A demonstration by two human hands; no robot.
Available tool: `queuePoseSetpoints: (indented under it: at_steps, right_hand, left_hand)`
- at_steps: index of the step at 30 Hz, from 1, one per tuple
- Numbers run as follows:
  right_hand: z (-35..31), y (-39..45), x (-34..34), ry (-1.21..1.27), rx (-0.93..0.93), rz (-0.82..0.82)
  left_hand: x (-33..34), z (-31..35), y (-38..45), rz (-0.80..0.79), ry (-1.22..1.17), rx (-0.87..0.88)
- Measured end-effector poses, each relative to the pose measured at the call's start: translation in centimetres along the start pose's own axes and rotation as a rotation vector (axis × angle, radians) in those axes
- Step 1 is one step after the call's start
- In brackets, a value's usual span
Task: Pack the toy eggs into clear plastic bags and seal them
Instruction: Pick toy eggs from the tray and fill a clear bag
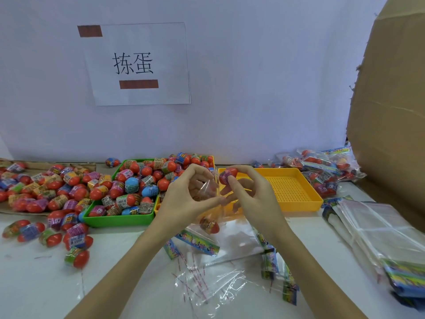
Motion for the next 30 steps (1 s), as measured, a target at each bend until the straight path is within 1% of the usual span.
queuePoseSetpoints:
  at_steps: [4, 6, 10, 14, 19, 22, 25, 26, 28, 30]
  right_hand:
    - [0.2, 0.1, -0.3, 0.023, -0.002, 0.046]
    - [0.2, 0.2, -0.5, 0.023, 0.002, 0.042]
    - [0.0, 0.2, -0.7, -0.004, -0.006, -0.054]
    - [-0.4, 0.0, -0.7, -0.012, -0.035, -0.098]
    - [-0.5, -0.1, -0.8, -0.087, -0.048, -0.039]
    - [-0.6, -0.1, -0.6, -0.078, -0.062, -0.027]
    - [-0.3, -0.1, -0.5, -0.154, -0.074, 0.011]
    - [-0.2, -0.2, -0.4, -0.205, -0.080, 0.002]
    - [0.1, -0.4, -0.2, -0.294, -0.109, -0.069]
    - [0.2, -0.6, 0.1, -0.302, -0.106, -0.156]
  left_hand:
    - [-0.1, 0.0, 0.0, 0.006, 0.013, 0.000]
    - [0.0, 0.1, -0.1, 0.002, 0.023, 0.005]
    - [0.2, 0.6, -0.3, -0.007, 0.038, 0.045]
    - [0.3, 0.8, -0.4, -0.004, 0.030, 0.066]
    - [0.3, 0.9, -0.5, -0.006, 0.058, 0.077]
    - [0.4, 1.1, -0.5, -0.018, 0.033, 0.098]
    - [0.6, 1.1, -0.5, -0.027, 0.000, 0.089]
    - [0.6, 1.0, -0.5, -0.033, -0.015, 0.083]
    - [0.8, 0.8, -0.5, -0.045, -0.030, 0.073]
    - [0.8, 0.5, -0.5, -0.052, -0.017, 0.064]
Point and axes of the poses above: each hand's wrist, its own y-axis towards the middle knuckle, its own x-axis out of the palm, z = x × y, the point moved 1 cm from there along y, towards the middle knuckle, and after that the axes turned 1 degree about y, right-handed, at the moved point
